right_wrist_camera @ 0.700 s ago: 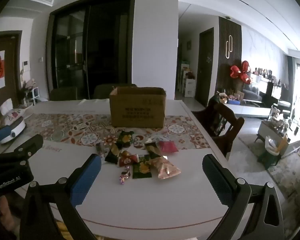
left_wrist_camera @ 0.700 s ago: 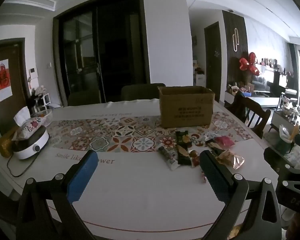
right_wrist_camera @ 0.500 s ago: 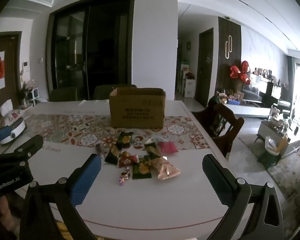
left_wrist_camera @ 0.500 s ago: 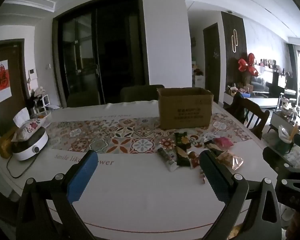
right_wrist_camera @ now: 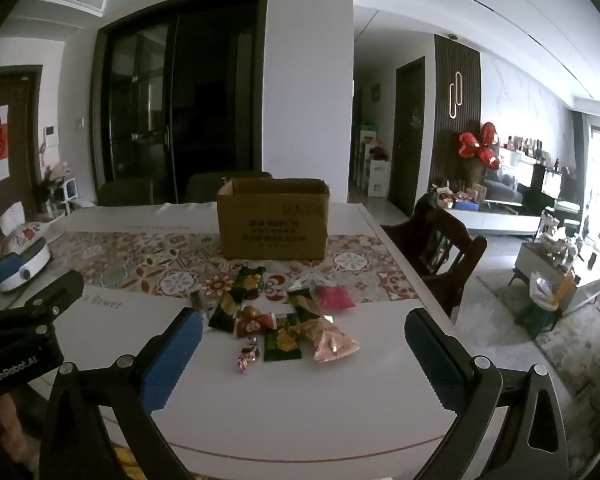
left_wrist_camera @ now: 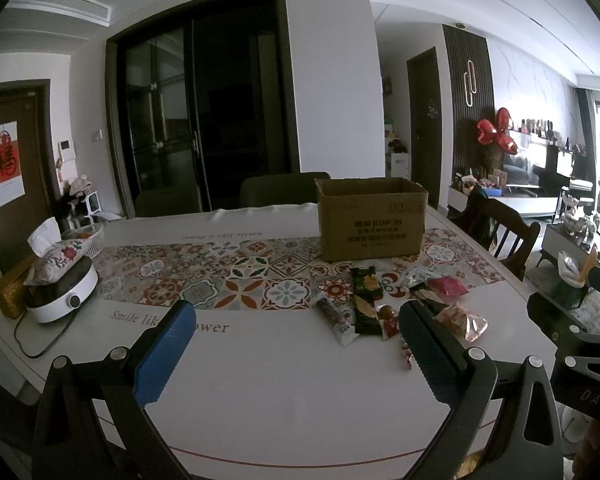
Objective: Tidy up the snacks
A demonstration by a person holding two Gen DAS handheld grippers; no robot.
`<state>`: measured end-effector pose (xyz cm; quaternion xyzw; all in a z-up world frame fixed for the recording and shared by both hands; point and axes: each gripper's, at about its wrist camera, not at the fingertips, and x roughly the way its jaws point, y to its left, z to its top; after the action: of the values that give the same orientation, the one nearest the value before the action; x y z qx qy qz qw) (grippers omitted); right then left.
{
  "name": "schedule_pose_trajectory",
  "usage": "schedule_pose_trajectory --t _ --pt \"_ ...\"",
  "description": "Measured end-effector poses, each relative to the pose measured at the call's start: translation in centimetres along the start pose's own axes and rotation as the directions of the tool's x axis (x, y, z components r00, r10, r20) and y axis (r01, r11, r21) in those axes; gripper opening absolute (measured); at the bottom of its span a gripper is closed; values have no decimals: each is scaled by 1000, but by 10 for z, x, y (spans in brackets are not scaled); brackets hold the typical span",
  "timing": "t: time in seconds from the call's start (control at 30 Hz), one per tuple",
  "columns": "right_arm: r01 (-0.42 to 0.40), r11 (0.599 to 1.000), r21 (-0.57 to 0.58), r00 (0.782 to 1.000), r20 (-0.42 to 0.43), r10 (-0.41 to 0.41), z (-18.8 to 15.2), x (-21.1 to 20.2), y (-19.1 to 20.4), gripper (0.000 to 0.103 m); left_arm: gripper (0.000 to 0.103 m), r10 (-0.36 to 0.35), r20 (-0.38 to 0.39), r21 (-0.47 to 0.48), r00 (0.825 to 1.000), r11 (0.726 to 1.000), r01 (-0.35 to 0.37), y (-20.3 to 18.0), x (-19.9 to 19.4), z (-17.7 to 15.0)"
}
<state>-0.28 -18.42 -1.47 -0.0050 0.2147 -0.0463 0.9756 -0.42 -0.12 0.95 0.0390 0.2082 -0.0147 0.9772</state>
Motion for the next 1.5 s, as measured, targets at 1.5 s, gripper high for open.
schedule_pose_trajectory --t 1.5 --pt "1 1000 0 1000 14 -1 -4 -5 1 102 103 5 13 -1 1000 1000 -5 5 -1 3"
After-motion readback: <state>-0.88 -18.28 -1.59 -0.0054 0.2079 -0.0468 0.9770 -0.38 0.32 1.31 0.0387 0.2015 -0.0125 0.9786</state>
